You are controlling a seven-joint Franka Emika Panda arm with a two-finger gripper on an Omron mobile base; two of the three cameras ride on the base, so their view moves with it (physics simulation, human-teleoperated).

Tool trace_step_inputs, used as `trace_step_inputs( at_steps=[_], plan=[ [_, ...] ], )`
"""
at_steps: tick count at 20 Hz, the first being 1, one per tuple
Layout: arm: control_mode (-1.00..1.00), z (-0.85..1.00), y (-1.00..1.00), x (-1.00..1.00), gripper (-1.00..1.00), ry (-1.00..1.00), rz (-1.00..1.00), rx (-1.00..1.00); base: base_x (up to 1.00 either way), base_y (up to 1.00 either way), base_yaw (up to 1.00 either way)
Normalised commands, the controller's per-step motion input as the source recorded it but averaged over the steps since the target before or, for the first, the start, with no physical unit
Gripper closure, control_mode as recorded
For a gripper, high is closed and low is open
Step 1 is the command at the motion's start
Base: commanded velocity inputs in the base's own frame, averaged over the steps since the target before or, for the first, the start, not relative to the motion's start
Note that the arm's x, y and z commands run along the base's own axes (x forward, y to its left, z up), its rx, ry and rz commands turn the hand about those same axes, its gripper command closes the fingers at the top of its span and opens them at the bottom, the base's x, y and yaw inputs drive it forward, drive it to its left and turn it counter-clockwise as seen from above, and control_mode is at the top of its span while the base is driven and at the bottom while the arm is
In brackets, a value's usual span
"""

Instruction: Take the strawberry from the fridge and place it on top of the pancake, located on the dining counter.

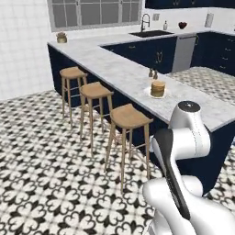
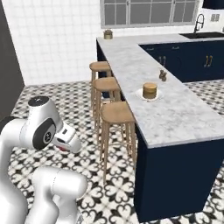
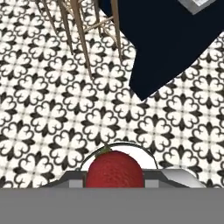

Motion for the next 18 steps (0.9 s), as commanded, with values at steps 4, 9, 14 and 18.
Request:
trace_step_inputs(
  at_steps=[4, 9, 14, 18],
  plan=[
    [1.0, 0.0, 0.0, 0.0, 1.0, 0.0, 0.0, 0.0, 0.36, 0.17, -0.9],
    [1.0, 0.0, 0.0, 0.0, 1.0, 0.0, 0.0, 0.0, 0.51, 0.47, -0.8],
    [1.0, 0.0, 0.0, 0.0, 1.0, 0.0, 0.0, 0.0, 0.36, 0.95, -0.59],
    [1.0, 0.0, 0.0, 0.0, 1.0, 0.0, 0.0, 0.0, 0.13, 1.0, -0.44]
  ],
)
